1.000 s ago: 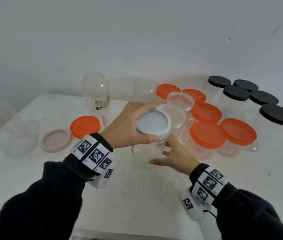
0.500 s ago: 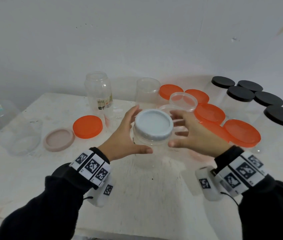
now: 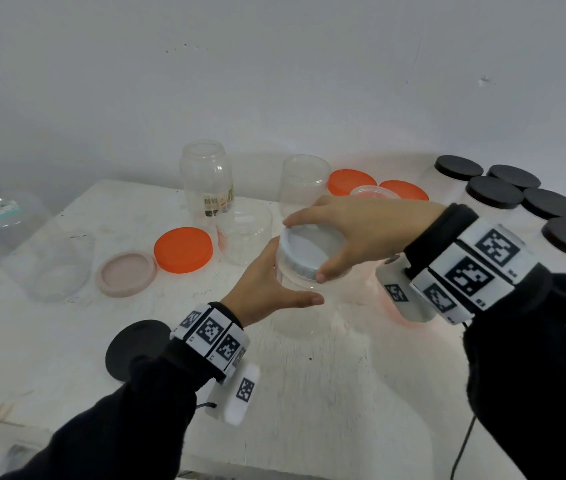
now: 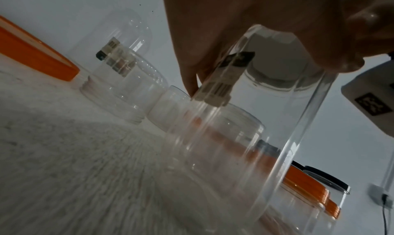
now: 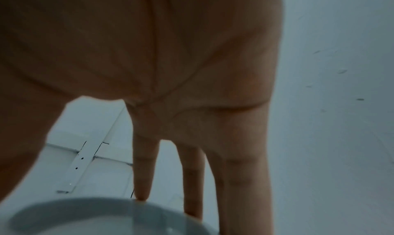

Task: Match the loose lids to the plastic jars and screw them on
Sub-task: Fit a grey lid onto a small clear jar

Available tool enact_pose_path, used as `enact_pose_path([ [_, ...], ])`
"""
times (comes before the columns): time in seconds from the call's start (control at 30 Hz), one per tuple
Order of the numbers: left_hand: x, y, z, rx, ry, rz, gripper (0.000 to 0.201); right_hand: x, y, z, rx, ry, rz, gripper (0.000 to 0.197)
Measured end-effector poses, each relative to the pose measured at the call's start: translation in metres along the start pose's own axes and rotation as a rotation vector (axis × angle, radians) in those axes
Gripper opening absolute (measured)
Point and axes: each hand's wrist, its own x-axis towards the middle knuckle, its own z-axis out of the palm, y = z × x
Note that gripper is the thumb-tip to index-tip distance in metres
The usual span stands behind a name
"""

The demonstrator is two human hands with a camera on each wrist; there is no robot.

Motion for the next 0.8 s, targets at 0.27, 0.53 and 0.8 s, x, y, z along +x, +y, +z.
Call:
enact_pose_path([
  [0.27,0.0,0.004,-0.005,-0.008,-0.041,-0.018,0.098,0.008,-0.002,-0.001,-0.069,-0.088,-0.113,0.077],
  [0.53,0.004,0.008,-0.015,-0.052,-0.154,-0.077,0.08,0.006,-0.001,0.0,0.035,-0.132,-0.147,0.075],
  [0.8,0.0,0.009,-0.012,-0.064,-0.136,-0.085,0.081,0.006,-0.005,0.002,-0.063,-0.015,-0.045,0.074],
])
